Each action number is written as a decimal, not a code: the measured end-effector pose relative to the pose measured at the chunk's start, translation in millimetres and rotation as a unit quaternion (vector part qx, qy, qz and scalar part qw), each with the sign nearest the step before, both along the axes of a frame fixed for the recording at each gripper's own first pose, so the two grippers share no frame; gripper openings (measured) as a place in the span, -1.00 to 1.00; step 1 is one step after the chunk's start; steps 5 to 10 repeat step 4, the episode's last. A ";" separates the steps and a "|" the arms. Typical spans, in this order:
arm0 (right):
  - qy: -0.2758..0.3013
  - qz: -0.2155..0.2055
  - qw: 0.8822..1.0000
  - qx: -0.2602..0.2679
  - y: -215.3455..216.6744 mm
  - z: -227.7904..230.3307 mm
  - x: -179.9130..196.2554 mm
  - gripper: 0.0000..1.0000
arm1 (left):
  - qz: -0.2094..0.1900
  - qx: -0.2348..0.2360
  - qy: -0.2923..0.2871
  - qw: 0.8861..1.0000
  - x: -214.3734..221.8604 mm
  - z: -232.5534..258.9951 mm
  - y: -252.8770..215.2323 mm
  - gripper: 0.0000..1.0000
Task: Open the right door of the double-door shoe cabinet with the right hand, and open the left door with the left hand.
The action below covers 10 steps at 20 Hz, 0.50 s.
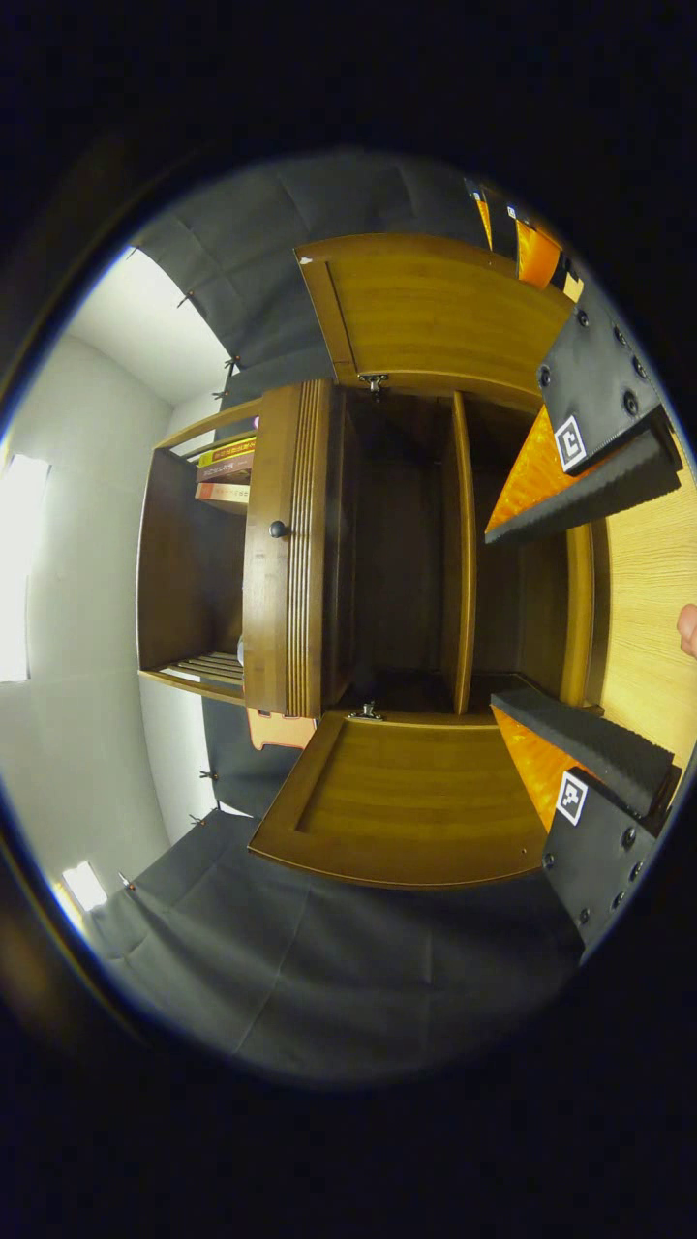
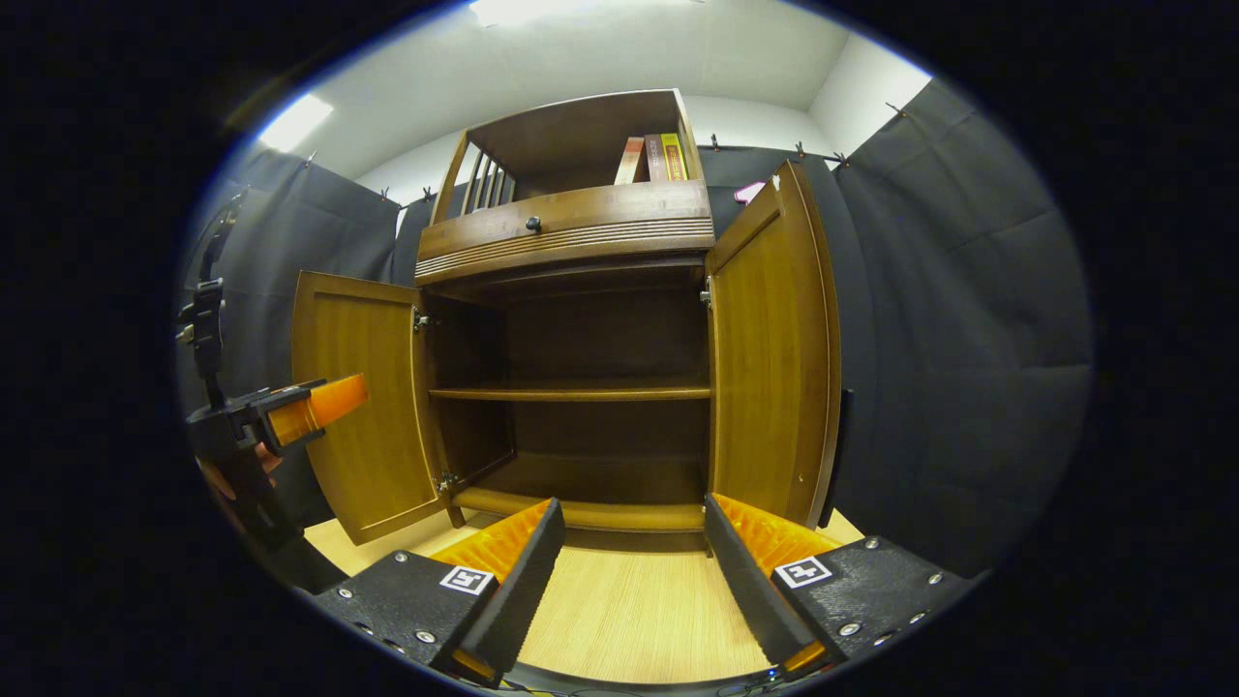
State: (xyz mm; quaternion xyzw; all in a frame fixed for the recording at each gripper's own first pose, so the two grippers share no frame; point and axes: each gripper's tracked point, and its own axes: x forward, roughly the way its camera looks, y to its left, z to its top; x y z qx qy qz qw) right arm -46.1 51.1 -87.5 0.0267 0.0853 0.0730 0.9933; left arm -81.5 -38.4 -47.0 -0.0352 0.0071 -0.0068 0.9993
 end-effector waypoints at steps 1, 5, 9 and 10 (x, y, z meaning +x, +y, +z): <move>0.001 0.001 1.000 0.002 0.6 -0.6 1.2 0.81 | -0.001 0.000 -0.001 1.000 0.8 0.9 -0.9 0.89; -0.001 0.000 1.000 0.004 1.8 -0.7 2.5 0.80 | -0.004 0.006 -0.004 1.000 0.6 2.9 -3.6 0.89; -0.001 0.000 1.000 0.004 1.8 -0.7 2.5 0.80 | -0.004 0.006 -0.004 1.000 0.6 2.9 -3.6 0.89; -0.001 0.000 1.000 0.004 1.8 -0.7 2.5 0.80 | -0.004 0.006 -0.004 1.000 0.6 2.9 -3.6 0.89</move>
